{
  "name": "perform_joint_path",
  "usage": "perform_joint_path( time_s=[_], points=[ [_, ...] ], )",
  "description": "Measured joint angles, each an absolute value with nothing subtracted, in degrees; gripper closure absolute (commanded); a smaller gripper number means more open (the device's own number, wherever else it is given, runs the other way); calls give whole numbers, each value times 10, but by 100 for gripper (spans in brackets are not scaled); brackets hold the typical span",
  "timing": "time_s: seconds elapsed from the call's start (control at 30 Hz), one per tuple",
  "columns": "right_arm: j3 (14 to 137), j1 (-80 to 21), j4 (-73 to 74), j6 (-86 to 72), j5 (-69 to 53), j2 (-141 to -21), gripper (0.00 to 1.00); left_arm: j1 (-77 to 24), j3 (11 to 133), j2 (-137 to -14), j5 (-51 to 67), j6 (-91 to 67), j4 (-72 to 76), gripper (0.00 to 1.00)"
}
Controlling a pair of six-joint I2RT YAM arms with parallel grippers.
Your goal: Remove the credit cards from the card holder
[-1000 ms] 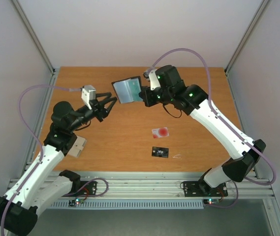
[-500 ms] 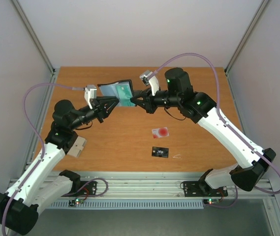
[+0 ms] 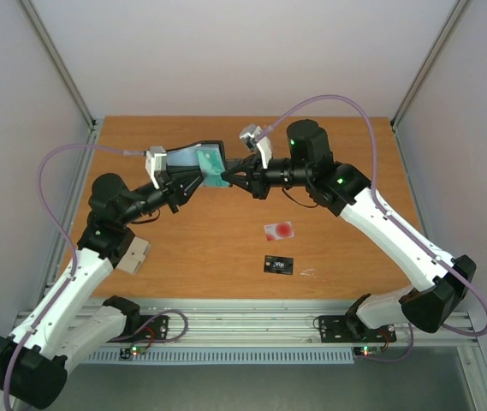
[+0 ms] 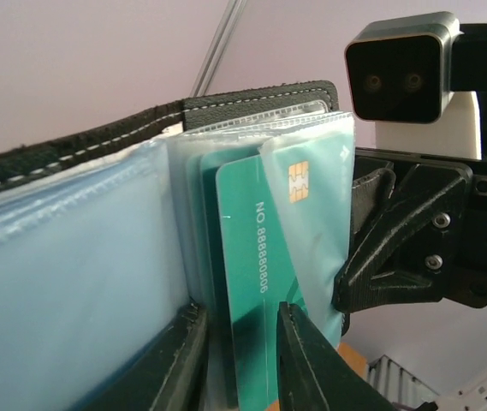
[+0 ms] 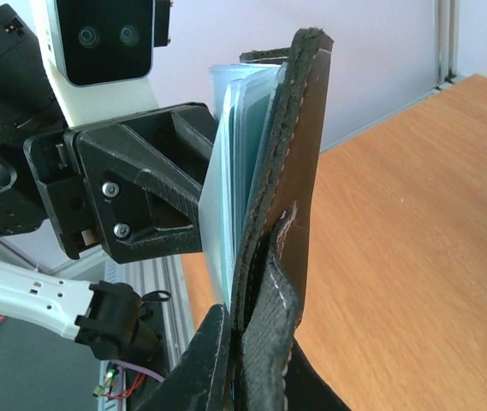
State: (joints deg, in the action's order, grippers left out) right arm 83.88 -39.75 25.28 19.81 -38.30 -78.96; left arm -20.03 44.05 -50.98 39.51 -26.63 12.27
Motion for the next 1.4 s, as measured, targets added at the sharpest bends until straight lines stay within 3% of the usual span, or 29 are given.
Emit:
perform_joint_path(
  time_s=[0.13,0.4,0.73,1.07,1.27,1.33,1.4],
  points=[
    [839,-392,241,214,-402,-794,99,-199,442,-510,406,-268,136,71],
    [846,-359,193,210,-479,-814,99,-192,464,-510,411,-299,152,80],
    [888,-351,185,211,-511,-846,99,-183,477,-511,402,-304,172,80],
    [922,-348,202,224,-506,-874,99,-181,482,-514,391,-289,176,65],
    [911,-351,199,244,-526,-867,99,-183,482,-514,392,-275,172,62],
    [903,-351,196,250,-547,-864,99,-185,482,-513,392,-272,171,64],
    [901,-351,194,251,-556,-864,99,-185,482,-513,395,-270,171,75]
  ],
)
